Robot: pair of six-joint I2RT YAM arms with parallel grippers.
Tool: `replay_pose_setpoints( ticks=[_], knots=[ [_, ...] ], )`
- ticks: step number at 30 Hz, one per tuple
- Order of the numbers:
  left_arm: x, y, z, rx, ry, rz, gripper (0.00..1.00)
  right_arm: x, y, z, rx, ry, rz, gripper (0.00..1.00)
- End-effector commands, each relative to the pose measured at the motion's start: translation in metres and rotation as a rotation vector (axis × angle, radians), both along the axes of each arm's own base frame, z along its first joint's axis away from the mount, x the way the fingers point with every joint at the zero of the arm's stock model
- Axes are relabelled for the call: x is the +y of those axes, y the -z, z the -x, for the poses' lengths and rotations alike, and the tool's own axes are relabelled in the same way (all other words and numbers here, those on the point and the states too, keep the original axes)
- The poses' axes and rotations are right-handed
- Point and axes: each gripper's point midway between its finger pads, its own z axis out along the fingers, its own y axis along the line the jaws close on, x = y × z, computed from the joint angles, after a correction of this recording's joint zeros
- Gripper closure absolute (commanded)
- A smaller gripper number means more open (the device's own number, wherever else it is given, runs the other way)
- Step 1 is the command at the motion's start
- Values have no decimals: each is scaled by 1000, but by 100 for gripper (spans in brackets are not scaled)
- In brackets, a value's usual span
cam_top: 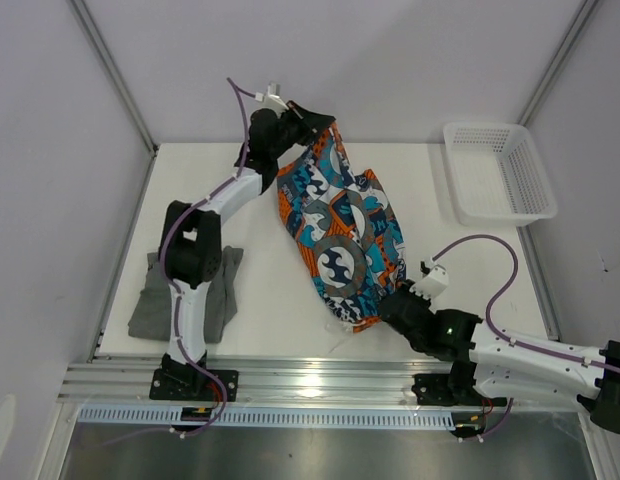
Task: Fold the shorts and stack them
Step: Fold the shorts
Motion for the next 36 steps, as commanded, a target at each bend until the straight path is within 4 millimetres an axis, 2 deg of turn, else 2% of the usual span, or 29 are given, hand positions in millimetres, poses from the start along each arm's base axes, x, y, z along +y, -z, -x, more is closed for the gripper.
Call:
replay_pose_setpoints(
  ticks=[1,3,4,6,7,9,11,13,14,16,17,19,22,24,25,26,27,28,29,30,31,32,34,35,36],
  knots=[
    [8,-55,-27,-190,-146,81,100,-41,32,7,72,96,129,100],
    [-2,-58,-32,-209,-135,100,100,-46,35,7,75,121,131,100],
    [-11,-39,-37,-183,-126,97,100,-49,37,6,79,135,130,100],
    [-20,-41,-39,-194,-108,138,100,-54,40,5,84,158,134,100],
    [-31,-20,-43,-166,-95,134,100,-57,44,5,93,166,141,100],
    [-37,-16,-48,-158,-104,138,100,-61,48,3,103,181,148,100],
    [-45,6,-56,-129,-122,121,100,-65,51,-2,112,202,151,100],
    [-51,17,-60,-119,-126,119,99,-71,54,-4,122,218,167,100],
    [-54,30,-64,-107,-129,116,99,-73,56,-4,126,226,173,100],
    [-61,39,-67,-105,-128,119,98,-79,58,-6,130,249,178,100],
    [-63,51,-71,-96,-132,116,99,-81,61,-6,133,250,182,100],
    [-66,56,-74,-104,-149,128,98,-84,63,-10,137,267,178,100],
    [-70,75,-79,-89,-178,131,90,-89,65,-19,142,280,179,99],
    [-76,81,-82,-88,-185,133,65,-89,65,-25,145,269,185,95],
    [-76,83,-84,-78,-189,134,52,-94,63,-30,146,294,179,92],
    [-77,84,-86,-72,-191,135,27,-94,63,-33,148,296,178,84],
    [-79,84,-86,-68,-191,135,17,-89,60,-41,137,281,163,52],
    [-76,81,-87,-69,-198,134,10,-84,55,-46,143,236,168,42],
    [-74,79,-87,-63,-201,124,1,-88,51,-52,144,257,169,35],
    [-72,77,-87,-62,-204,114,1,-90,51,-55,156,257,187,27],
    [-64,60,-88,-82,-216,109,1,-89,38,-64,139,261,183,25],
    [-59,53,-88,-81,-222,97,1,-97,34,-69,138,277,207,21],
    [-39,51,-90,-74,-243,48,1,-103,26,-76,126,288,221,16],
    [-30,18,-83,-104,-247,52,1,-108,19,-82,123,287,222,12],
    [-20,22,-81,-86,-258,27,1,-110,16,-84,121,284,220,11]
  ],
)
